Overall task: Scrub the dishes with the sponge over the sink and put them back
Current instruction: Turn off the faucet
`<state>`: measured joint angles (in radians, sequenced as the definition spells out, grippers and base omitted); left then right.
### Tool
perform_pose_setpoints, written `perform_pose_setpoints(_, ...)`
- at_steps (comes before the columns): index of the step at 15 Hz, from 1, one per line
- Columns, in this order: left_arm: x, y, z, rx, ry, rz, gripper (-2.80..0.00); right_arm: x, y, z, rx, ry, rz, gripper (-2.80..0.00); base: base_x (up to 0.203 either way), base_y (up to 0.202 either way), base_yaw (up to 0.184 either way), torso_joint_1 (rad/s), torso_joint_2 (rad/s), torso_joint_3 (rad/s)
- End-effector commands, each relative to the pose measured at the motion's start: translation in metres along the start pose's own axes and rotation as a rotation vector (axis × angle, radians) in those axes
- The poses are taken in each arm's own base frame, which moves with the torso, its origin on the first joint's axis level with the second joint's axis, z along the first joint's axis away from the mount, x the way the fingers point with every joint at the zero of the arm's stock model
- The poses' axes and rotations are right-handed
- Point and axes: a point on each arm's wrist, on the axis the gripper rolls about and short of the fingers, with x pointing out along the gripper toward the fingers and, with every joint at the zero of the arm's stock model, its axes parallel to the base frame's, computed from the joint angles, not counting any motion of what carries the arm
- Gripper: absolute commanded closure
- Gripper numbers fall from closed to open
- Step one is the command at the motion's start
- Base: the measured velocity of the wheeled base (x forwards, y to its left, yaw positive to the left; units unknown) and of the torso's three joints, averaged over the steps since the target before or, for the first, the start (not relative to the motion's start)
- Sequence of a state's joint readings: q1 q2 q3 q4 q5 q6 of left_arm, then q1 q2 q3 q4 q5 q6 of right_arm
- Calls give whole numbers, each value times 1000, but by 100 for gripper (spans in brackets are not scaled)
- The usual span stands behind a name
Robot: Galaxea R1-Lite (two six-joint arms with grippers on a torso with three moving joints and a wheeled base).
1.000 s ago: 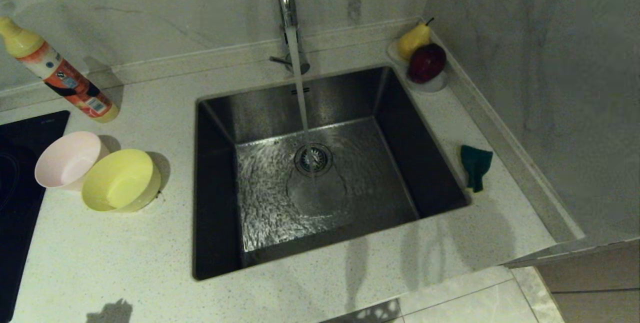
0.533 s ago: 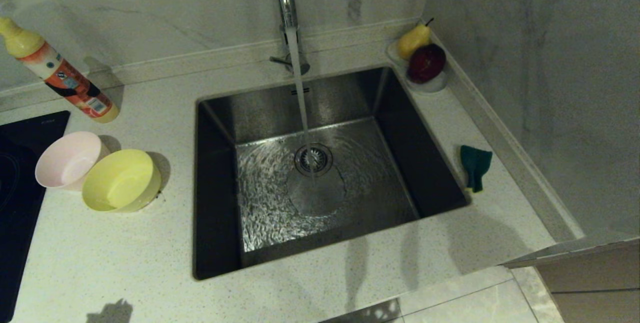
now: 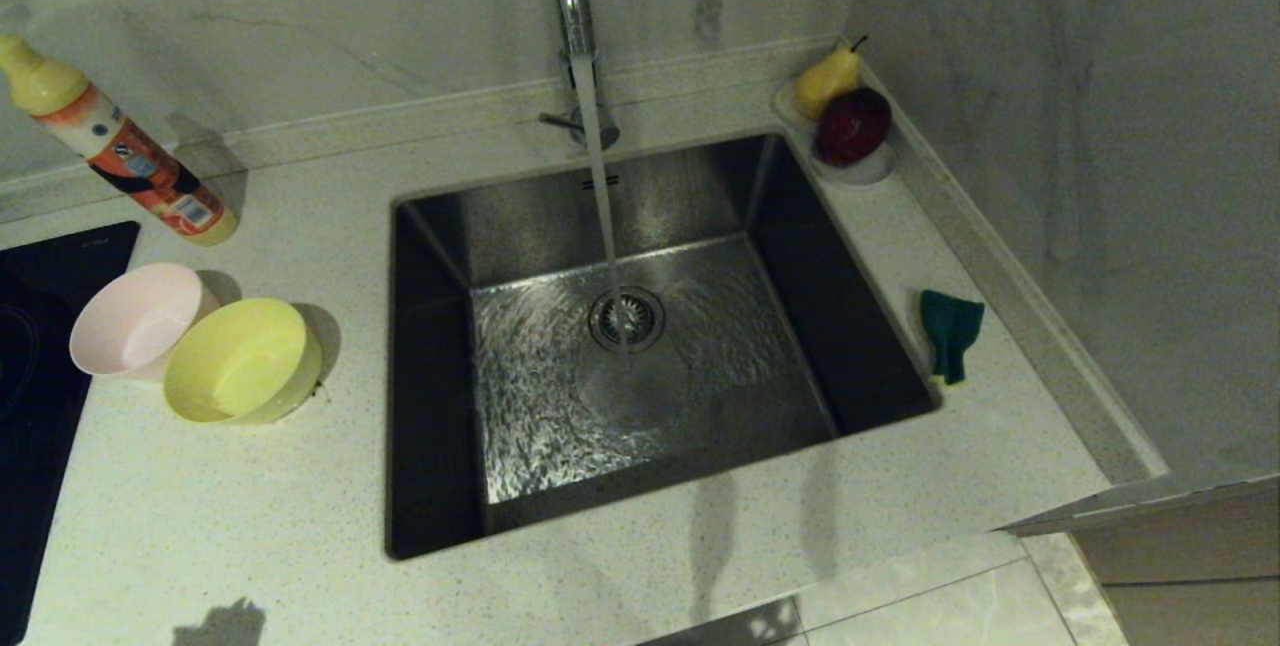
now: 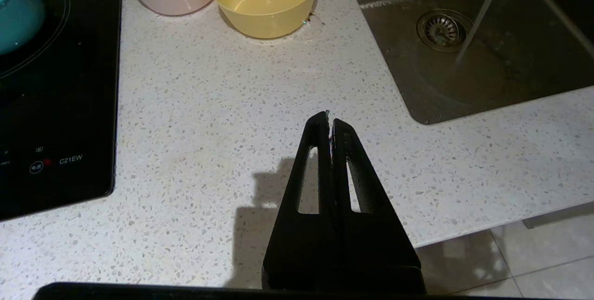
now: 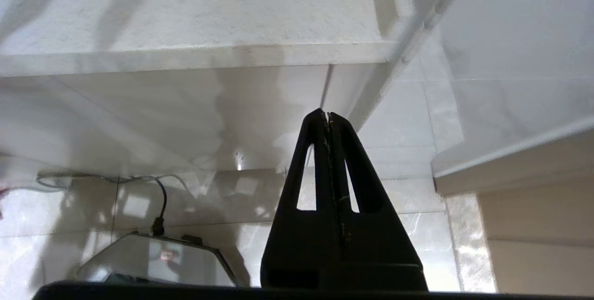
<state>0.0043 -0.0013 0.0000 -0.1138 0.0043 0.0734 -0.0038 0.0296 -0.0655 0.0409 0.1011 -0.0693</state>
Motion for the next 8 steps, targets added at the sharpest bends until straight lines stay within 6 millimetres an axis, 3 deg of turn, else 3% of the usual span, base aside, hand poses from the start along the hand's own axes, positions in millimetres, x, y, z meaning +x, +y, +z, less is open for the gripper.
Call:
perform_pose_setpoints(1, 2, -1, -11, 0, 39, -1, 0, -1, 0, -6, 25, -9, -9, 0, 0, 0, 0, 0, 0, 0)
perform_pose_setpoints(4, 2, -1, -11, -1, 40, -1, 0, 3, -1, -18, -20, 20, -98, 0, 0, 0, 0, 0, 0, 0)
perform_pose_setpoints(8, 2, -1, -11, -6, 39, -1, 0, 2, -1, -14, -25, -1, -62, 0, 0, 0, 0, 0, 0, 0)
